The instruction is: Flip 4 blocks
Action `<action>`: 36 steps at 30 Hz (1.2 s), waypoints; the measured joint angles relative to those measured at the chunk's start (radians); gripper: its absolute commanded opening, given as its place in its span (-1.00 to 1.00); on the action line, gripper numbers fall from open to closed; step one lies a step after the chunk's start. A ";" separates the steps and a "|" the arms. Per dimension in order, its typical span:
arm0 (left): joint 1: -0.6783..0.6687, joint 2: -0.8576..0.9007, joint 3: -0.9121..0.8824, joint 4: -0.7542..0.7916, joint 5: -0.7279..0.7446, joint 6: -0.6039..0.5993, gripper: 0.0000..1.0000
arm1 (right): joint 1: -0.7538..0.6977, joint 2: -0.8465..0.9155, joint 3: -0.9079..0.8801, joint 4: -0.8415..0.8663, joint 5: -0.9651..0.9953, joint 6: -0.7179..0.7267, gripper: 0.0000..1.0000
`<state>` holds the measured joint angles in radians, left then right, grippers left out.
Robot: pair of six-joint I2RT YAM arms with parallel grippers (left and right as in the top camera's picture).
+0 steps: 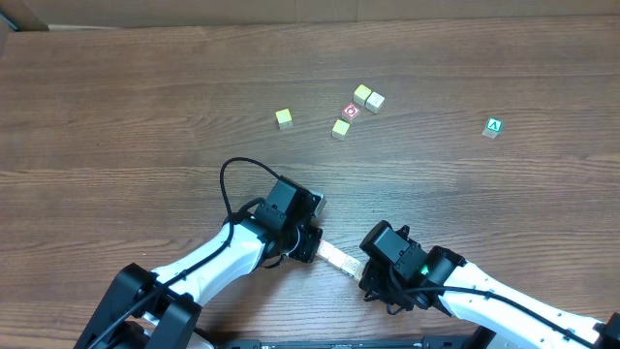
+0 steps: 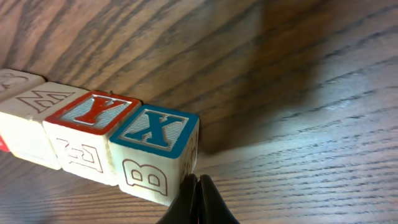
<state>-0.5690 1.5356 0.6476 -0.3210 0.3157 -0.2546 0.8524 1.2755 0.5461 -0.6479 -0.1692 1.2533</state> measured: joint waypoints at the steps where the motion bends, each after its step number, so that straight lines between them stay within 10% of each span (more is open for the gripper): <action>1: 0.000 0.000 0.000 0.006 0.007 0.000 -0.92 | 0.000 0.000 0.000 0.000 0.000 0.000 -0.92; 36: 0.001 0.001 0.000 0.016 -0.056 0.027 -0.92 | 0.000 0.000 0.000 0.037 -0.057 0.077 -0.92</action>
<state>-0.5678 1.5368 0.6476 -0.3046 0.2600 -0.2279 0.8524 1.2755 0.5461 -0.6109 -0.2260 1.3300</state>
